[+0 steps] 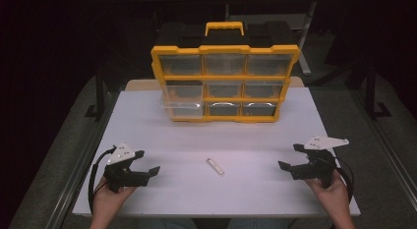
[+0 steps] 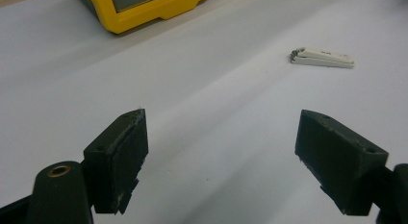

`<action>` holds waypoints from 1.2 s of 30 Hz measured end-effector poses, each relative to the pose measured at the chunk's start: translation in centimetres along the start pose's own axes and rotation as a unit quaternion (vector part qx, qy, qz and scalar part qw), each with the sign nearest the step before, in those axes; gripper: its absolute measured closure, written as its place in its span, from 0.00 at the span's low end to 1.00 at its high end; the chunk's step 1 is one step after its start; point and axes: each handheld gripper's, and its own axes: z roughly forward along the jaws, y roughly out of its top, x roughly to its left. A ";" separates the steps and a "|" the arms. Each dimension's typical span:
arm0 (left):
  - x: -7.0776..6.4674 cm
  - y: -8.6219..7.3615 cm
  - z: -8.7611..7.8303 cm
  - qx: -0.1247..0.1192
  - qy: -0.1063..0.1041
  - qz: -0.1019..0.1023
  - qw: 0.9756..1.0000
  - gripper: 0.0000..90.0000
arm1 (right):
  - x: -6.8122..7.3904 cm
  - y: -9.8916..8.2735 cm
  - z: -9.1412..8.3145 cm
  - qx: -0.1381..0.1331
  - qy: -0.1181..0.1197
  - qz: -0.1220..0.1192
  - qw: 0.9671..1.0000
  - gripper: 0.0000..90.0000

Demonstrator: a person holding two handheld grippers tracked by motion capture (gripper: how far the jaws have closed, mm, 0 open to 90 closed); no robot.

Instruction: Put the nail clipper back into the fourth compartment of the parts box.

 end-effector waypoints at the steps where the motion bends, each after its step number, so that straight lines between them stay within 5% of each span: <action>1: 0.0 0.0 0.0 0.001 0.000 0.002 1.000 0.21 | -0.1 -0.1 0.0 0.000 0.000 0.001 1.000 0.15; 36: 0.1 -0.7 0.4 -0.001 -0.009 0.009 1.000 0.21 | 1.2 2.0 0.8 0.025 0.040 -0.006 0.999 0.15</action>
